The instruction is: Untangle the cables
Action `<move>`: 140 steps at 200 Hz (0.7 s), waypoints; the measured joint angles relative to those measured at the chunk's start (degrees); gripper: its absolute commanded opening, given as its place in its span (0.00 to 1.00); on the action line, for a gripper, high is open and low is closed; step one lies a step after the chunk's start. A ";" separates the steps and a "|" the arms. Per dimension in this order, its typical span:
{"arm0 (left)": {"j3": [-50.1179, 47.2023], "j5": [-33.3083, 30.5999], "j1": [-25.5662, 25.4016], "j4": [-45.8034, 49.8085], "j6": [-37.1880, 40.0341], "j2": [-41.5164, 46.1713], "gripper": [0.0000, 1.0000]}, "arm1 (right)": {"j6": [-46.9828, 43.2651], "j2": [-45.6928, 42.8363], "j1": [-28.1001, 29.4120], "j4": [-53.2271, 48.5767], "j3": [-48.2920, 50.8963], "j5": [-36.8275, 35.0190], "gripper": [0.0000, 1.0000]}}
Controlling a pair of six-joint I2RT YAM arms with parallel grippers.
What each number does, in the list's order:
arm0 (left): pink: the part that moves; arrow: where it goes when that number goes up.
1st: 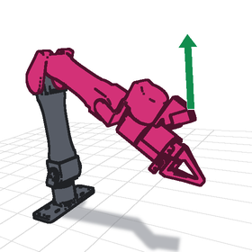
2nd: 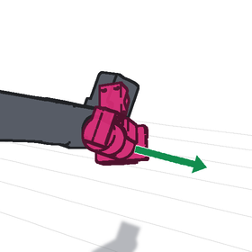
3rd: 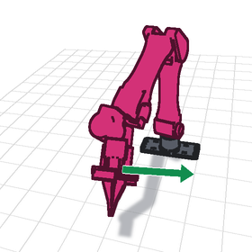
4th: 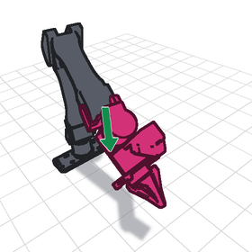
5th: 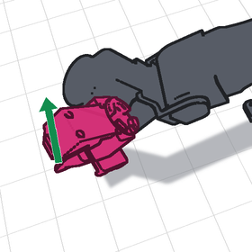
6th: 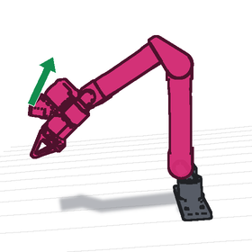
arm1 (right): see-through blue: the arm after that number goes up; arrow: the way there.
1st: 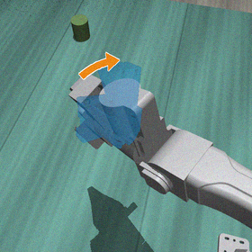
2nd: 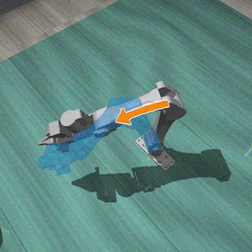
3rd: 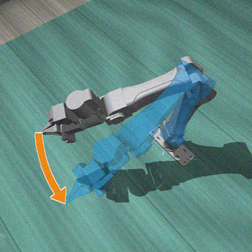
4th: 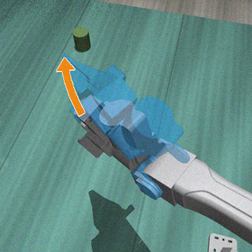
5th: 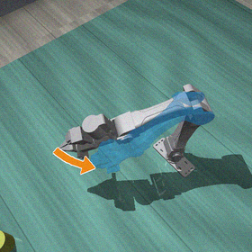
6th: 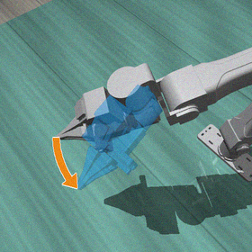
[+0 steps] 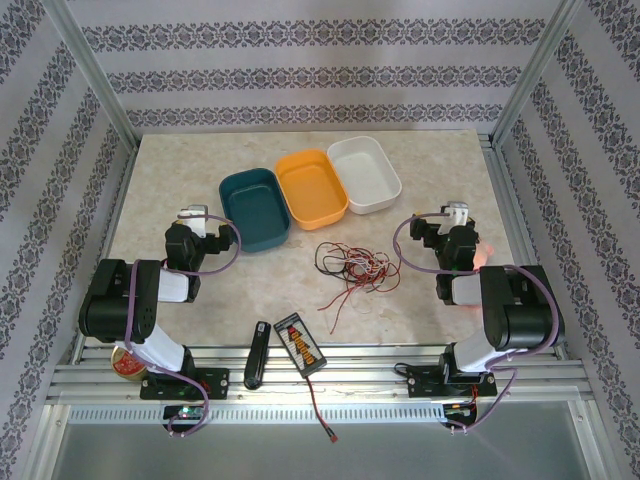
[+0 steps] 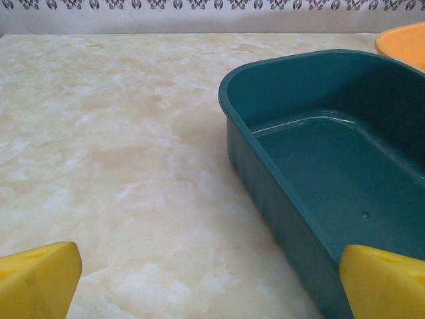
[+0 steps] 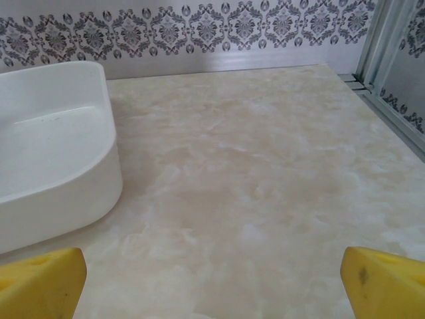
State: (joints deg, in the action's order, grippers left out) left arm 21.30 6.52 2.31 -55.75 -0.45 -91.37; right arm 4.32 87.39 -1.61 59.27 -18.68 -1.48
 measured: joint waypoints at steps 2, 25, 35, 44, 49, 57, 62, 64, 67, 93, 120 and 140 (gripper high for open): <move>-0.15 -0.17 0.00 0.00 0.00 0.15 0.99 | 0.00 -0.24 0.00 -0.15 0.02 -0.13 0.98; -2.75 -1.97 0.00 0.35 -0.15 4.33 0.99 | 0.31 -3.37 0.02 -1.88 0.31 -2.34 0.98; -3.58 -2.64 0.00 1.40 -0.24 7.78 0.99 | 0.72 -5.46 0.00 -3.93 0.31 -3.98 0.98; -3.91 -3.19 0.00 2.97 -0.42 11.39 0.99 | 1.33 -7.76 0.00 -6.62 0.28 -5.55 0.98; -3.98 -3.63 0.00 3.91 -0.68 13.77 0.99 | 1.60 -9.51 0.00 -8.50 0.20 -6.49 0.98; -3.98 -4.09 0.00 5.57 -1.18 17.64 0.99 | 2.01 -12.31 0.00 -12.52 -0.59 -7.96 0.98; -3.96 -4.44 0.00 6.40 -1.55 19.98 0.99 | 2.43 -13.92 0.00 -14.86 -1.33 -8.81 0.98; -3.93 -4.52 0.00 7.10 -1.66 21.20 0.99 | 2.54 -14.62 0.00 -16.02 -1.75 -9.16 0.98; -3.93 -4.74 0.00 7.63 -1.90 22.73 0.99 | 2.84 -15.63 0.00 -17.51 -2.38 -9.66 0.98; -3.04 -6.08 0.00 15.58 -5.18 34.67 0.99 | 5.40 -24.02 0.00 -28.00 -7.72 -12.35 0.98; -1.57 -6.58 -0.09 26.10 -10.45 44.19 1.00 | 9.14 -31.08 0.39 -39.06 -10.32 -13.22 0.98; 0.17 -6.51 -0.57 35.26 -14.69 49.37 1.00 | 12.37 -34.32 1.11 -48.63 -11.41 -13.42 0.98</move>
State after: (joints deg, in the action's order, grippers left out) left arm 21.47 0.01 1.74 -20.49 -15.14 -42.00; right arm 16.69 53.08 -0.49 10.63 -30.09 -14.90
